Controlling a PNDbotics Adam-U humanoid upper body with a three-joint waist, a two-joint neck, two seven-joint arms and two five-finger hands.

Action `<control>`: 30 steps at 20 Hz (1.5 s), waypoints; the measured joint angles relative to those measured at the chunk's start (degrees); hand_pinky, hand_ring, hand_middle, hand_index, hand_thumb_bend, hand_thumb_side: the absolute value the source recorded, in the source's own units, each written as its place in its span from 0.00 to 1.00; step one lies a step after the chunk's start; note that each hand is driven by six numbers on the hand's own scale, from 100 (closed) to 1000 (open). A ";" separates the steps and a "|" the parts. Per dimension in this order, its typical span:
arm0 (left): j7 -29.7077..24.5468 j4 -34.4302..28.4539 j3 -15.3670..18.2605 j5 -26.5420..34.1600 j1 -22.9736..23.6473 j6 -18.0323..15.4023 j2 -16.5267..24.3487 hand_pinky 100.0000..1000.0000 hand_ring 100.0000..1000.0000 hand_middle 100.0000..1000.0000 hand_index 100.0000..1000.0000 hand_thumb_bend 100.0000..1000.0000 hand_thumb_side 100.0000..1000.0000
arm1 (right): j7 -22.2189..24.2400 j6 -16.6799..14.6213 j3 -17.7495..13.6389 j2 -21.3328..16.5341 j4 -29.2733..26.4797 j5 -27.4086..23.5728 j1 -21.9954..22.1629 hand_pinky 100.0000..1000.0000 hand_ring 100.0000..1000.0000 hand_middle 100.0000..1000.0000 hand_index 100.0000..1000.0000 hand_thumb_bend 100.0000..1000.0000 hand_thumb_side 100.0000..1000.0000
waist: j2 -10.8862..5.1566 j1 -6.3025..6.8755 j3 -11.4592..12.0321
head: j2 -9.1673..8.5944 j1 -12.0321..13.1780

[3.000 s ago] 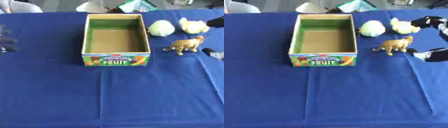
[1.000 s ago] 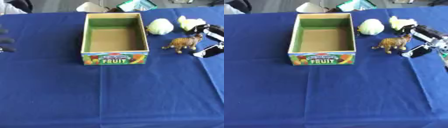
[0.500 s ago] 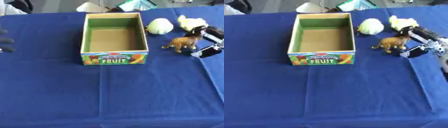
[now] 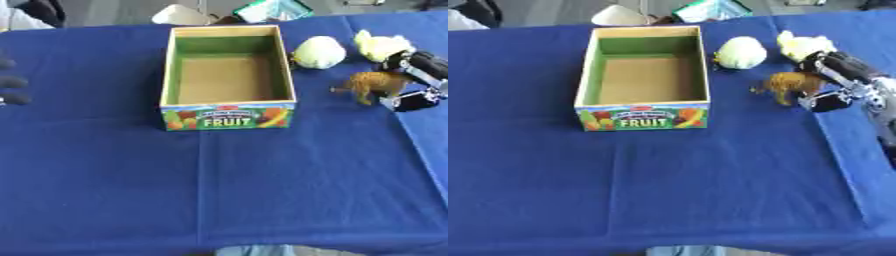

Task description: Pick up objects on the table and place them in the box.

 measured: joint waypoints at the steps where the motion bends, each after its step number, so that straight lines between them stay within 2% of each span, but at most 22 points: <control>1: 0.00 0.00 0.00 0.00 0.00 0.00 0.00 0.49 0.59 0.62 0.75 0.25 0.56 | -0.57 0.05 0.00 0.00 -0.02 -0.02 0.00 0.60 0.44 0.34 0.47 0.00 0.00 | 0.00 0.00 0.00 | 0.00 0.00; 7: 0.00 0.00 -0.16 0.00 0.00 0.00 0.00 0.49 0.59 0.62 0.75 0.25 0.56 | -2.96 0.15 0.03 0.00 -0.86 -0.85 -0.01 0.58 0.42 0.31 0.45 0.00 0.00 | 0.00 -0.02 0.00 | 0.00 0.00; 14: -0.02 0.00 -0.26 0.00 0.00 0.02 0.00 0.49 0.59 0.62 0.75 0.25 0.56 | -2.62 0.10 0.33 -0.20 -5.36 -3.78 -1.32 0.58 0.42 0.31 0.45 0.00 0.00 | -0.06 -0.18 -0.01 | 0.01 0.00; 19: -0.13 0.00 -0.28 0.00 0.00 0.07 0.00 0.49 0.59 0.62 0.75 0.25 0.56 | -0.11 -0.15 1.45 -0.69 -9.70 -6.37 -4.40 0.58 0.42 0.31 0.39 0.00 0.00 | -0.37 -0.42 0.02 | 0.03 0.00; 24: -0.38 0.00 -0.32 0.00 0.00 0.03 0.00 0.49 0.59 0.62 0.75 0.25 0.56 | 3.22 -0.73 3.05 -0.47 -12.41 -8.28 -8.75 0.59 0.42 0.31 0.38 0.00 0.00 | -0.59 -0.90 0.48 | 0.06 -0.09; 30: -0.78 0.00 -0.73 0.03 -0.02 0.12 0.00 0.49 0.59 0.62 0.75 0.25 0.56 | 6.56 -0.64 4.39 3.11 -12.34 -9.00 -14.44 0.59 0.43 0.31 0.38 0.00 0.00 | -0.68 -1.09 1.75 | 0.47 -0.79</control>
